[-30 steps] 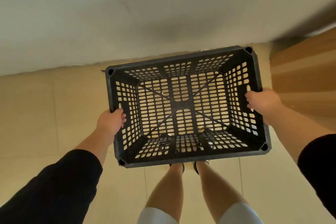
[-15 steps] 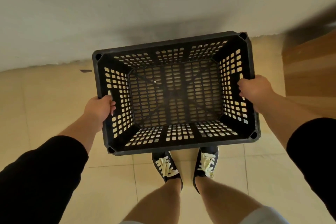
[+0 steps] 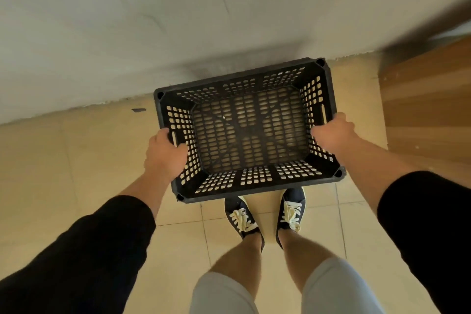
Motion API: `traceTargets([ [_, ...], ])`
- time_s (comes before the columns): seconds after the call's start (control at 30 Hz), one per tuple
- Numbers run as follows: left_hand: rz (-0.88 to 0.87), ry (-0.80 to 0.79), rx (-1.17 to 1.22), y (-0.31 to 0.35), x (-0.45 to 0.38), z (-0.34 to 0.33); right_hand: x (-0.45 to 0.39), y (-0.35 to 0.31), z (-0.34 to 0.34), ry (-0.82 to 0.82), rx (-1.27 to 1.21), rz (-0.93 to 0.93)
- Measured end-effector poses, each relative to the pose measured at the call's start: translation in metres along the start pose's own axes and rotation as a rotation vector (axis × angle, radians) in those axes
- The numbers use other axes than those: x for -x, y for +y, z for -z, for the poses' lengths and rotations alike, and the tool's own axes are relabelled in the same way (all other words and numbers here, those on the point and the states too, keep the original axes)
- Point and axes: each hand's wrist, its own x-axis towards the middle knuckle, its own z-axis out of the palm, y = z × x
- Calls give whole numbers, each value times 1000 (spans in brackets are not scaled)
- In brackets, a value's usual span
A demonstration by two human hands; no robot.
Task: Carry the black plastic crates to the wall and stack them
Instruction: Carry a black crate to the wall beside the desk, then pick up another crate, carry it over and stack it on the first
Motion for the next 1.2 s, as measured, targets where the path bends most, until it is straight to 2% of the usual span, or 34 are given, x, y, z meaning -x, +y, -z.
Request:
traceTargets([
  [0.1,-147,-75,-139,33,61,26,72,-4,19,-37,106,176],
  [0.2,-305,-36,-255,63,130,62,151,-7,48,-4,207,348],
  [0.47,-529,-51,-428,103,293,151,333,3,119,55,322,490],
  [0.9,-1006,-103,-625,74,436,217,549,95,123,254,55,277],
  [1.03,-1165,-137,-696,79,495,206,595,148,126,333,-45,181],
  [1.2,-1389,-176,-850,79,594,165,642,247,129,429,-157,48],
])
